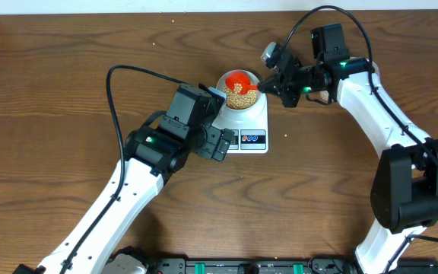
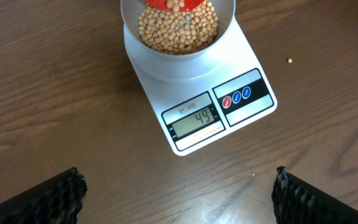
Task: Scoop item into bowl and weigh 50g on scale
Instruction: 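Hold the scoop over the bowl and shake soybeans in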
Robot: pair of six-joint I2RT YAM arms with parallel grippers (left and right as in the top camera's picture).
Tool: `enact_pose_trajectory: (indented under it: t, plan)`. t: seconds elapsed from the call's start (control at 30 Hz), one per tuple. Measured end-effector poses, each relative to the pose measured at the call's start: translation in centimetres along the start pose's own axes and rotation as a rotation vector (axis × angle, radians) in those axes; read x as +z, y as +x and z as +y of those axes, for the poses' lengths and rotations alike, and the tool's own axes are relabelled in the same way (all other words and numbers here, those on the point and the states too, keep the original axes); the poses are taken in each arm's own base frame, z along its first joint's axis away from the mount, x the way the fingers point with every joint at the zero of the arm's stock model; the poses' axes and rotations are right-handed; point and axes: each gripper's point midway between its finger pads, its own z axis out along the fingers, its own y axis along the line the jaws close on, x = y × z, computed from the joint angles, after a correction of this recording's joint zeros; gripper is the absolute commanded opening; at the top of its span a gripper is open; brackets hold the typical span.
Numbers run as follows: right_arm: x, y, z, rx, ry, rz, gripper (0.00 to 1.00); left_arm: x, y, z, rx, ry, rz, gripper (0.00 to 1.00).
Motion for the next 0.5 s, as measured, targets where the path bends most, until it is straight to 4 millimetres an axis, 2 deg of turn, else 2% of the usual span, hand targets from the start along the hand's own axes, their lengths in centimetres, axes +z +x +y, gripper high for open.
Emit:
enact_pose_trajectory:
  t: [0.5]
  plan:
    - [0.0,-0.3,-1.2,-0.122,0.056,0.003,0.01,0.0,0.0,0.0,0.0,0.0,0.0,0.98]
